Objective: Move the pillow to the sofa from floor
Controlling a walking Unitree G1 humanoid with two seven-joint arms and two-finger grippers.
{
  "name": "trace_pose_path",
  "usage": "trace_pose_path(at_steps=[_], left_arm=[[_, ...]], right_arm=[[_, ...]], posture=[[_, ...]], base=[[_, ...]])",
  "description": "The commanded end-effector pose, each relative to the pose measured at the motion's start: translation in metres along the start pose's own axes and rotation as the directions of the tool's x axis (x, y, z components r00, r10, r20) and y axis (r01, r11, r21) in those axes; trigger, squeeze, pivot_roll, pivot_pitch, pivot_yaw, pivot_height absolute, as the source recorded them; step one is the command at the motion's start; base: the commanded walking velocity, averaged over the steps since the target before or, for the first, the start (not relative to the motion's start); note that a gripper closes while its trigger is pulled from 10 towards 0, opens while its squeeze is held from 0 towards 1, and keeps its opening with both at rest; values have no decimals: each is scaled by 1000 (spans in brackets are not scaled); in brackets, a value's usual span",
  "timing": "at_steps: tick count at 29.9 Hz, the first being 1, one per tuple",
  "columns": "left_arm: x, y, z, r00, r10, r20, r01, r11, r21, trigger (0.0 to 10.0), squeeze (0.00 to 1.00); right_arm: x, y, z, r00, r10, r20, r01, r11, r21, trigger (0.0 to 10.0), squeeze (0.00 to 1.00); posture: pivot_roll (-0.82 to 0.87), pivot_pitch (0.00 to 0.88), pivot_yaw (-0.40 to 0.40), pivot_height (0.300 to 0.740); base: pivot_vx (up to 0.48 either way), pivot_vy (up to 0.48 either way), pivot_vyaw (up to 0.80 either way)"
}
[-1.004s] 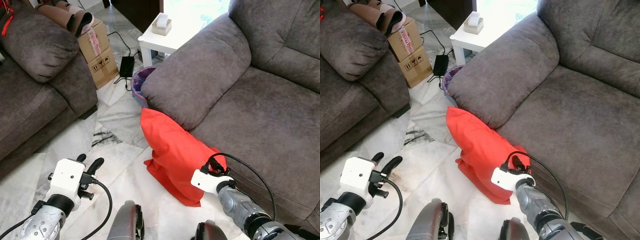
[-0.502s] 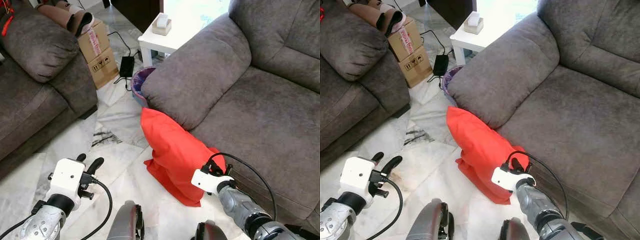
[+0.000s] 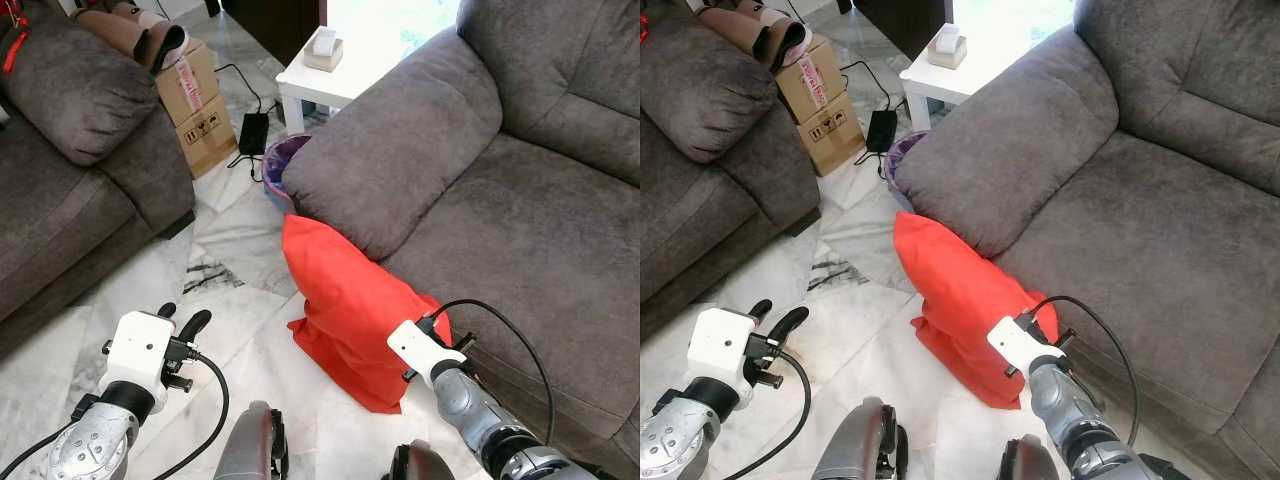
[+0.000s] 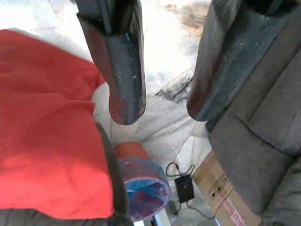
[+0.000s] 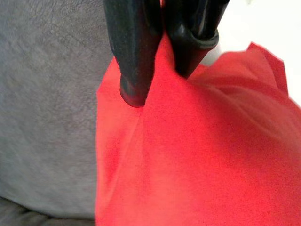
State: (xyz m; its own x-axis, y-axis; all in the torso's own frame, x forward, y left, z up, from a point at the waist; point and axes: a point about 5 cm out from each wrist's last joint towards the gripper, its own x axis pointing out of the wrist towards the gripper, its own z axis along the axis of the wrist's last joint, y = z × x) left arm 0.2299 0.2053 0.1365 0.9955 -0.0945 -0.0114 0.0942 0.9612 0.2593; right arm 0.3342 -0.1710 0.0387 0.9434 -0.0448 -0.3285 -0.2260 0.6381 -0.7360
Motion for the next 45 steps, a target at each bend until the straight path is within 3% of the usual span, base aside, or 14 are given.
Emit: trace_pose_path(at_steps=[1, 6, 8, 9, 12, 18, 19, 21, 25, 26, 27, 31, 36, 45], left_arm=[[-1, 1, -6, 1000, 14, -18, -14, 1000, 4, 10000, 0], [8, 2, -9, 999, 36, -9, -37, 999, -23, 10000, 0], [13, 4, -14, 998, 59, -12, -59, 996, -60, 10000, 0], [13, 4, -14, 998, 59, -12, -59, 996, -60, 10000, 0], [19, 5, -18, 997, 78, -15, -79, 992, -97, 10000, 0], [29, 4, -22, 995, 101, -18, -102, 983, -155, 10000, 0], [31, 3, -23, 995, 100, -14, -101, 981, -167, 10000, 0], [32, 2, -24, 995, 99, -10, -99, 979, -177, 10000, 0], [34, 2, -24, 995, 100, -6, -99, 978, -185, 10000, 0], [35, 2, -24, 995, 102, -5, -101, 977, -188, 10000, 0], [36, 2, -24, 995, 103, -4, -102, 976, -190, 10000, 0], [38, 1, -25, 995, 104, 1, -102, 975, -197, 10000, 0], [42, -2, -24, 997, 78, 19, -72, 972, -223, 10000, 0], [43, -1, -16, 998, 39, 55, -25, 972, -232, 10000, 0]], right_arm=[[-3, 6, 0, 1000, -18, 10, 17, 997, 72, 0, 0], [-4, 4, 2, 998, -60, 7, 58, 975, 215, 0, 0], [-5, 8, 8, 998, -51, 26, 36, 908, 416, 0, 0], [-5, 8, 8, 998, -51, 26, 36, 908, 416, 0, 0], [-9, 15, 14, 997, -14, 82, -40, 791, 610, 0, 0], [-19, 31, 4, 995, 44, 84, -89, 747, 659, 0, 0], [-22, 33, 2, 993, 58, 100, -114, 651, 750, 0, 0], [-25, 32, 2, 990, 57, 129, -138, 548, 825, 0, 0], [-27, 25, 1, 987, 26, 161, -154, 475, 866, 431, 0], [-27, 21, 1, 984, 11, 177, -162, 467, 869, 4549, 0], [-28, 18, 2, 981, 6, 193, -174, 466, 868, 10000, 0], [-28, 13, 6, 971, -12, 238, -205, 466, 861, 10000, 0], [-34, 6, 16, 949, -66, 308, -270, 331, 904, 10000, 0], [-41, 15, 17, 936, -59, 347, -317, 282, 905, 10000, 0]], posture=[[234, 272, 47, 652], [208, 244, 44, 652], [179, 217, 38, 652], [179, 217, 38, 652], [163, 200, 34, 652], [122, 182, 33, 652], [113, 179, 30, 652], [109, 179, 29, 652], [102, 180, 27, 652], [102, 180, 28, 652], [101, 178, 28, 652], [93, 161, 31, 652], [87, 125, 34, 652], [89, 72, 54, 706]], base=[[0, 0, 0], [0, 0, 0], [0, 0, 0], [0, 0, 0], [0, 0, 0], [0, 0, 0], [0, 0, 0], [0, 0, 0], [0, 0, 0], [0, 0, 0], [0, 0, 0], [0, 0, 0], [0, 0, 0], [0, 0, 0]])
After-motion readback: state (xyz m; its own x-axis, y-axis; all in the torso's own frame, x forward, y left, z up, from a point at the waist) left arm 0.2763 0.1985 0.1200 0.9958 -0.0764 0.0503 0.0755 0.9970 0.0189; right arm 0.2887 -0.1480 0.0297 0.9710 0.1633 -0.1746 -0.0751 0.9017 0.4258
